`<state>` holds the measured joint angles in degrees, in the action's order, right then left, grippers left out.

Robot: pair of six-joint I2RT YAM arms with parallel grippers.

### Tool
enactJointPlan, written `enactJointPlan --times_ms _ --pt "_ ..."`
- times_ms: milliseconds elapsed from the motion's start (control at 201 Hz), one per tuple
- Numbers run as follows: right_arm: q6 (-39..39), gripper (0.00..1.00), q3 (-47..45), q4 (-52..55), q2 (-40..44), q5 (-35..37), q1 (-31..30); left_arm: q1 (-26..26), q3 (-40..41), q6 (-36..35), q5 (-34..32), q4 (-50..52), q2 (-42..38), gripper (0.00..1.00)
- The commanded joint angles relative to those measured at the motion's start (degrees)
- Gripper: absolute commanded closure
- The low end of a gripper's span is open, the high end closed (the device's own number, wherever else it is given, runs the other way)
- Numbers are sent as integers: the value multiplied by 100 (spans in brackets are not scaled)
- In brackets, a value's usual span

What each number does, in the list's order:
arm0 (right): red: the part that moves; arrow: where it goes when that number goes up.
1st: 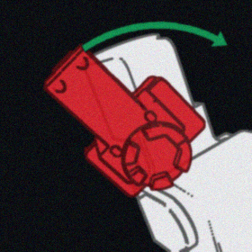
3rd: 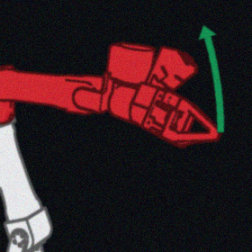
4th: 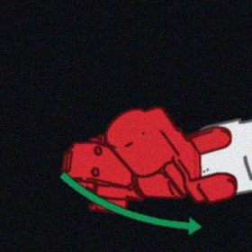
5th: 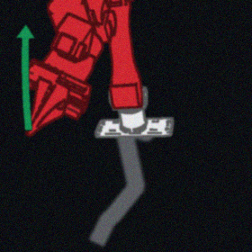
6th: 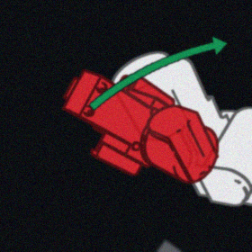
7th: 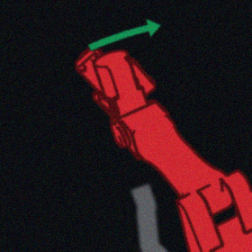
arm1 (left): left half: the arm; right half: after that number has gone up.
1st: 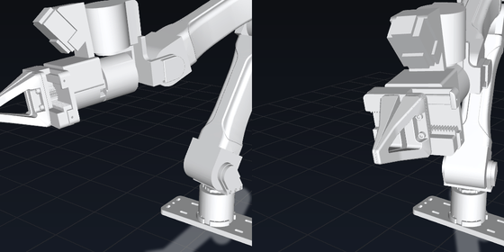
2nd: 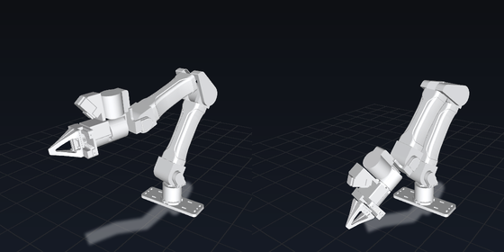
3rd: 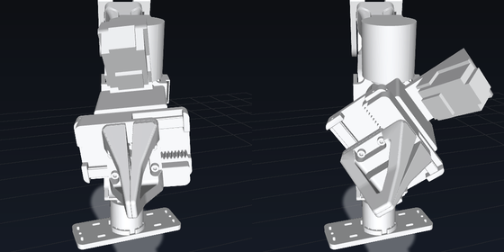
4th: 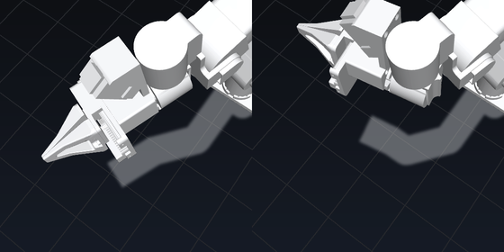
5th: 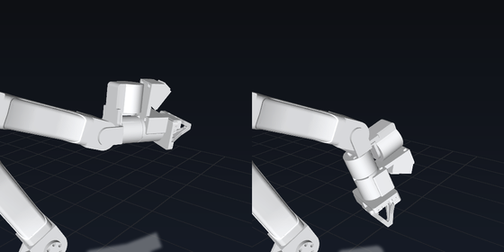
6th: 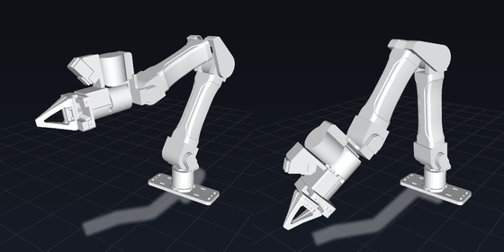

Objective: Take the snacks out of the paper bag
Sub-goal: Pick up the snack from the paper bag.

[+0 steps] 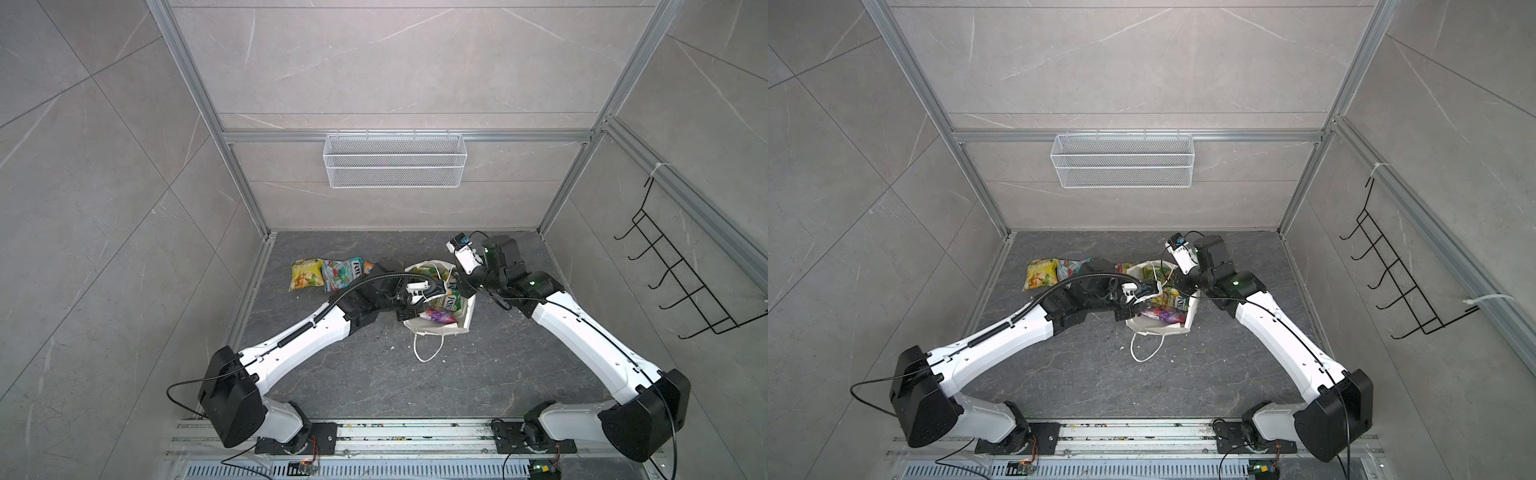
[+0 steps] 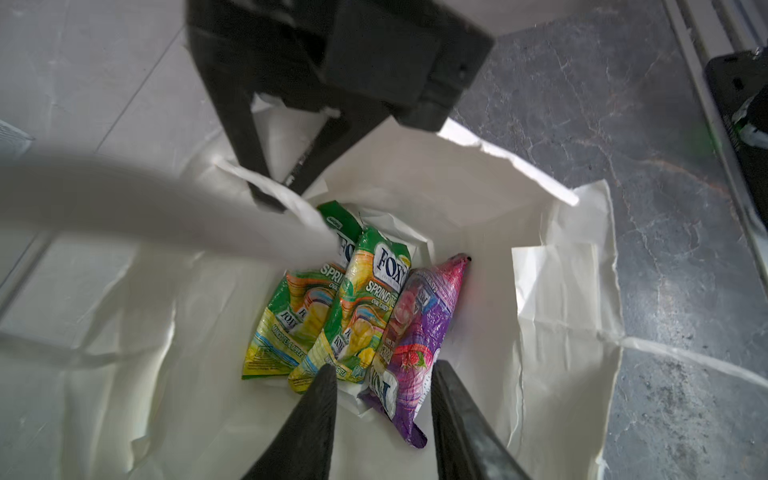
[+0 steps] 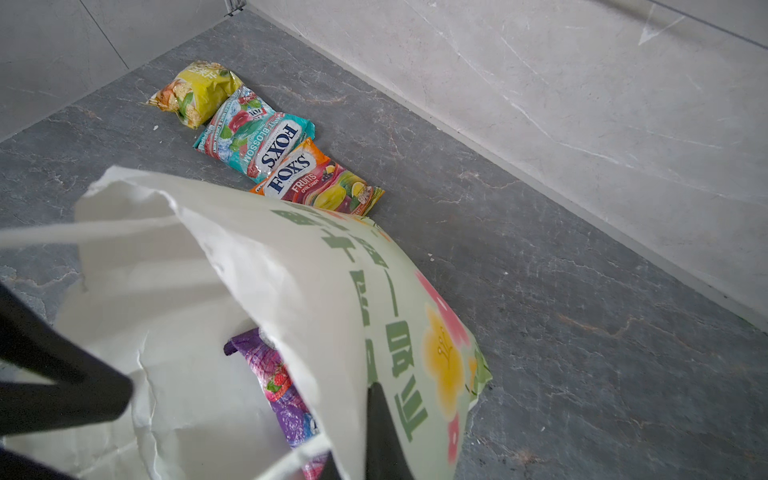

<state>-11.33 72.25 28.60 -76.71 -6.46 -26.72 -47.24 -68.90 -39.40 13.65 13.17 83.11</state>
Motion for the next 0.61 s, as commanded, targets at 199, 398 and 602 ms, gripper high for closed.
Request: enactJointPlan --times_ms 199,398,602 --pt "47 100 13 -323 176 -6 -44 68 -320 -542 -59 -476 730 61" --pt "70 100 1 -404 209 -9 -44 220 -516 -680 22 -700 1197 57" --pt "34 100 2 -432 235 -11 -44 407 -638 -818 52 -977 1549 50"
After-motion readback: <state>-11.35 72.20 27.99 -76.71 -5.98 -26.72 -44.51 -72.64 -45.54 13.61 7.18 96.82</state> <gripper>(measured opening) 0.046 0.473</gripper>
